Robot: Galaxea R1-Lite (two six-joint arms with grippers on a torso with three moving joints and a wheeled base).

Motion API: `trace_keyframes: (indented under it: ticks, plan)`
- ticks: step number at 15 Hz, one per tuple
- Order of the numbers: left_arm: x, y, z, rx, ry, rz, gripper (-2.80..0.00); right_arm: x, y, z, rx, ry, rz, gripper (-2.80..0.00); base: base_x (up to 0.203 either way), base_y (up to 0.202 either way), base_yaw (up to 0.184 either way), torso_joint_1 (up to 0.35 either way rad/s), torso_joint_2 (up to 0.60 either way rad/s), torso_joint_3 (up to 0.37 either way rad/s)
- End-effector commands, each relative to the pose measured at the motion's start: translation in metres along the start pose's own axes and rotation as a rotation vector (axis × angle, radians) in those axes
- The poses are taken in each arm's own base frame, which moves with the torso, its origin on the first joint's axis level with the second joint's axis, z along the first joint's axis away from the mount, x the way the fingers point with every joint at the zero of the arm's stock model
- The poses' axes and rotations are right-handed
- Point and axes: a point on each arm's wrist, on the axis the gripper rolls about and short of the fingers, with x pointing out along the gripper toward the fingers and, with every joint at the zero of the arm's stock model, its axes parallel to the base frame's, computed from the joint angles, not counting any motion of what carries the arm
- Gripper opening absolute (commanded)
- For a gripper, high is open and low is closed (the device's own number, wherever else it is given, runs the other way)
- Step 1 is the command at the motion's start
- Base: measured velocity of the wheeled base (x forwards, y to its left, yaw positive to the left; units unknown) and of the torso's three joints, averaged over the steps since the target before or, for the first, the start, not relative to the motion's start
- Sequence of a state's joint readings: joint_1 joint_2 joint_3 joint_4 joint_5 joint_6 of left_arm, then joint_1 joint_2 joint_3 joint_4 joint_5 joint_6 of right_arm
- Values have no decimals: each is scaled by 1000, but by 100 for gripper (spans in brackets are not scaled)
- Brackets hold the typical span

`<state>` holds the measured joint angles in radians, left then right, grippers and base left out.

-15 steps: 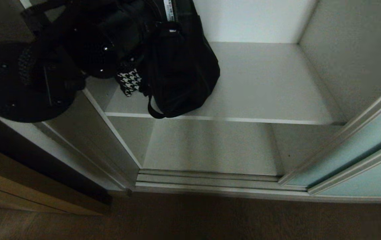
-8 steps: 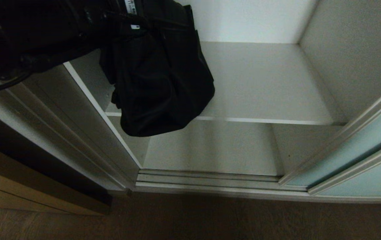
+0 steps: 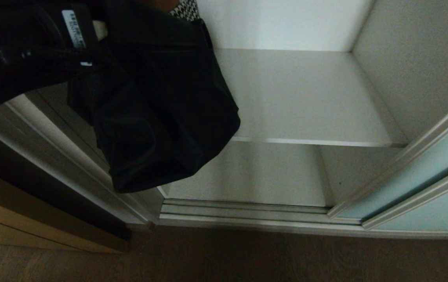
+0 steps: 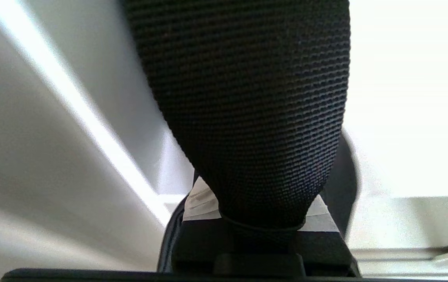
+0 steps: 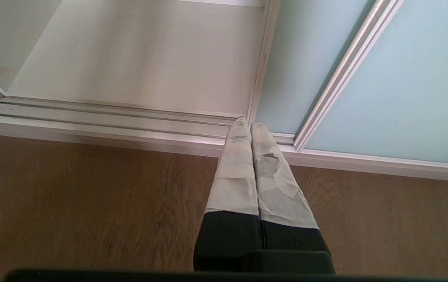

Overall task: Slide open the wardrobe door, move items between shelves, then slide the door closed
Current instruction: Place the bag on the lower shelf

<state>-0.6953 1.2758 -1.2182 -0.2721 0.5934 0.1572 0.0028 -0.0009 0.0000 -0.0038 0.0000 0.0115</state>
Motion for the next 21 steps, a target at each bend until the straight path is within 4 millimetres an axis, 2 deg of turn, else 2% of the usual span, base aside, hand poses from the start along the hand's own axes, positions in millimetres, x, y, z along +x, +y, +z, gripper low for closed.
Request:
trace_keyframes:
  ticks: [1,5,8,12,17,21]
  plan:
    - [-15,12,-4,0,-2,21,-280,0,0,0,1,-1,0,-280,0,0,0,0,0,0]
    - [-38,29,2,-1,-9,26,-280,0,0,0,1,-1,0,-280,0,0,0,0,0,0]
    - [-49,38,12,78,-45,27,-280,0,0,0,1,-1,0,-280,0,0,0,0,0,0]
    - [-61,47,18,84,-60,40,-280,0,0,0,1,-1,0,-280,0,0,0,0,0,0]
    - [-61,69,13,121,-38,214,-280,0,0,0,1,-1,0,-280,0,0,0,0,0,0]
    - [-73,81,-8,156,3,295,-280,0,0,0,1,-1,0,-280,0,0,0,0,0,0]
